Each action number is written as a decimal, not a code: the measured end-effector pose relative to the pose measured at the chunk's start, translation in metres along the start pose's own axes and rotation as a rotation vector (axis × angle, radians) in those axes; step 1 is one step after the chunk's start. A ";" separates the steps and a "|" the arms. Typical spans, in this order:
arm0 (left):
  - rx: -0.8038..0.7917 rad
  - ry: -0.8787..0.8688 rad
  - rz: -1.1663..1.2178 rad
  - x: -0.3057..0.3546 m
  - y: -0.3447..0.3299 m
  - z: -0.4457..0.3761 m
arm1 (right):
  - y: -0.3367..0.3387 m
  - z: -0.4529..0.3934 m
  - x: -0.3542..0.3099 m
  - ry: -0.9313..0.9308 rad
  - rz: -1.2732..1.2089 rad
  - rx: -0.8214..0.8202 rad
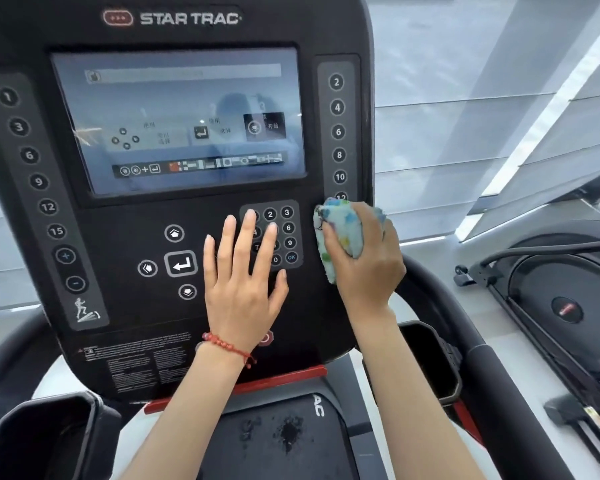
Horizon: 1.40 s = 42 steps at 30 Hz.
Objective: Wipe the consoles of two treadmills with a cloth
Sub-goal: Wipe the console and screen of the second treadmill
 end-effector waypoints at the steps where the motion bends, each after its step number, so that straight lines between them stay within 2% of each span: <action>1: 0.000 -0.001 -0.003 0.000 0.000 0.000 | -0.002 -0.009 -0.002 0.015 -0.010 0.000; 9: -0.005 0.008 0.000 0.001 0.000 -0.001 | -0.023 -0.106 -0.029 -0.055 -0.096 0.062; 15: -0.015 0.005 -0.002 0.001 -0.001 0.000 | -0.042 -0.166 -0.049 -0.073 -0.116 0.026; 22: -0.037 -0.004 -0.018 0.000 0.000 0.001 | -0.038 -0.142 -0.046 -0.069 -0.103 -0.001; 33: -0.092 -0.007 -0.035 0.000 0.004 0.001 | -0.012 -0.043 -0.023 -0.037 -0.096 -0.057; 38: -0.128 -0.031 -0.013 -0.008 0.009 0.003 | -0.011 -0.055 -0.027 -0.075 -0.106 -0.052; 42: -0.117 0.018 -0.034 -0.022 0.015 0.010 | -0.020 -0.088 -0.040 -0.109 -0.136 -0.051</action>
Point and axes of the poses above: each hand's wrist, its own z-axis away from the middle knuckle, its own y-axis out of the back of the hand, x = y × z, the point moved 4 cm from there along -z, towards the middle knuckle, and after that the axes turned 10 degrees about -z, right-handed, at the moved point
